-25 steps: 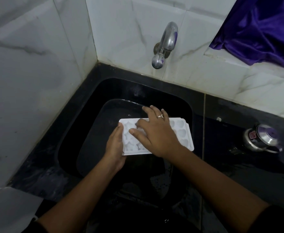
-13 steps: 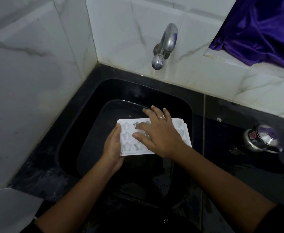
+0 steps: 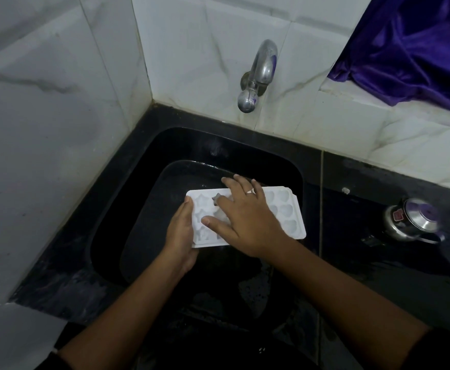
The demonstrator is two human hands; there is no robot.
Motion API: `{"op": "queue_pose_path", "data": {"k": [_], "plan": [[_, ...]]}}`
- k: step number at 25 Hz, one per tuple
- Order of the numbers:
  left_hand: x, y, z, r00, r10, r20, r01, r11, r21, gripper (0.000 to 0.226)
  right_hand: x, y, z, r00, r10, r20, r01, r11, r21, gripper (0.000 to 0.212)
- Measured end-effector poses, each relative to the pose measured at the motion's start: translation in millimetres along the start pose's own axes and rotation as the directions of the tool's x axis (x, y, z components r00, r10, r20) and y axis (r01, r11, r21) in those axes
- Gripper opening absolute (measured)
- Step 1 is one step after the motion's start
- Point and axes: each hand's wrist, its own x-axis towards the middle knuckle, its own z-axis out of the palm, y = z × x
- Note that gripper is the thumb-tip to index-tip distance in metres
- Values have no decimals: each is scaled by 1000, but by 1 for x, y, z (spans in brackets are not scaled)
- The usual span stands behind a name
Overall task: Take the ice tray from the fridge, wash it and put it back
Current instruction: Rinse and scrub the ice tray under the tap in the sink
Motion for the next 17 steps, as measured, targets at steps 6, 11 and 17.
{"op": "queue_pose_path", "data": {"k": [6, 11, 17], "plan": [[-3, -2, 3, 1000, -3, 17, 3, 1000, -4, 48, 3, -1, -1, 999, 37, -37, -37, 999, 2, 71], [-2, 2, -2, 1000, -11, 10, 11, 1000, -20, 47, 1, 7, -4, 999, -5, -44, 5, 1000, 7, 65], [0, 1, -4, 1000, 3, 12, -2, 1000, -31, 51, -1, 4, -1, 1000, -30, 4, 30, 1000, 8, 68]]}}
